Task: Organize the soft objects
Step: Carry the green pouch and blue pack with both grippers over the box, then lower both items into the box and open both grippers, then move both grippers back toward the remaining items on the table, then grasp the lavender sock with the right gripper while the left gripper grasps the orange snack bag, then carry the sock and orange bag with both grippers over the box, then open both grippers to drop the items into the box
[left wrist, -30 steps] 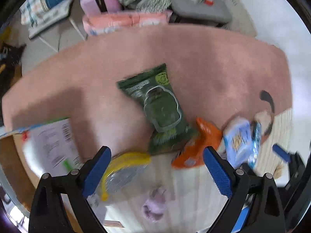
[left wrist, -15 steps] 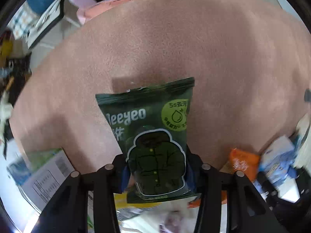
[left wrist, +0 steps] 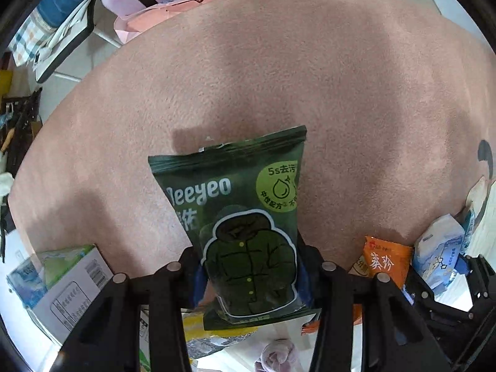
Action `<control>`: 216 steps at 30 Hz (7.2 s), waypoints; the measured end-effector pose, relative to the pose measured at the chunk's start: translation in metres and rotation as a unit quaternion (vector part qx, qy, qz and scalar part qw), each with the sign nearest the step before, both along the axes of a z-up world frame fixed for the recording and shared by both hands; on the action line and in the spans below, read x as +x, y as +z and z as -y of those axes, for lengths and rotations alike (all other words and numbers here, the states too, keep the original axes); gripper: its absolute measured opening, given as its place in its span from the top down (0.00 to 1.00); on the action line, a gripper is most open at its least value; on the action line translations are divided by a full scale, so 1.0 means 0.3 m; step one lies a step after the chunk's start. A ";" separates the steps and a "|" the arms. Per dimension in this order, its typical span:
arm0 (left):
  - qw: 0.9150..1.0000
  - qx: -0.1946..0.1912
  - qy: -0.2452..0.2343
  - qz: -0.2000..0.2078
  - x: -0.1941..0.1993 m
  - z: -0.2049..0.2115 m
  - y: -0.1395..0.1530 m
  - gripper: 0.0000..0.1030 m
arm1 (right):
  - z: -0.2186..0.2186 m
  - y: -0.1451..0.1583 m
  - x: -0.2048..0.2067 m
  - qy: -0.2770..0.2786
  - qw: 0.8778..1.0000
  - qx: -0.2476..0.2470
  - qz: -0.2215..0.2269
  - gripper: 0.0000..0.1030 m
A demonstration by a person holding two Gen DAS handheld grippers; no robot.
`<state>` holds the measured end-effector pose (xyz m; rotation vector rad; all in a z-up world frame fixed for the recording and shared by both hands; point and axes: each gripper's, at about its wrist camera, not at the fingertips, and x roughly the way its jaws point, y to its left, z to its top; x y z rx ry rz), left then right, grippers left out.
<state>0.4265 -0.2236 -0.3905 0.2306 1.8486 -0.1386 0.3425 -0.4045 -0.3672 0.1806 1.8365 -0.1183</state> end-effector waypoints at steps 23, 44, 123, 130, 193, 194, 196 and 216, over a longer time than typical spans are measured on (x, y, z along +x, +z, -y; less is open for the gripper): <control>0.980 -0.101 0.036 0.165 -0.417 -0.442 0.667 0.70 | -0.466 0.633 -0.149 0.005 0.984 0.100 0.149 0.60; 0.986 -0.026 0.139 0.091 -0.313 -1.374 0.365 0.69 | -1.427 0.378 -0.297 0.076 0.991 0.089 0.060 0.60; 0.963 0.009 -0.107 0.248 -0.557 -0.261 0.720 0.17 | -0.326 0.529 -0.573 -0.104 0.983 0.047 0.144 0.00; 0.964 0.085 -0.166 0.190 -0.414 -0.131 0.491 0.21 | -0.356 0.204 -0.550 -0.172 0.971 0.148 0.071 0.08; 0.968 -0.066 0.224 0.095 -0.662 -1.320 0.529 0.67 | -1.372 0.554 -0.423 0.101 0.970 0.181 0.126 0.64; 0.967 -0.065 0.231 0.086 -0.655 -1.346 0.494 0.67 | -1.418 0.524 -0.417 0.105 0.971 0.177 0.119 0.64; 0.966 -0.074 0.238 0.064 -0.641 -1.398 0.428 0.67 | -1.489 0.465 -0.397 0.112 0.974 0.165 0.103 0.64; 0.976 -0.107 0.191 0.000 -0.614 -1.366 0.266 0.42 | -1.625 0.303 -0.341 0.122 0.986 0.095 0.055 0.55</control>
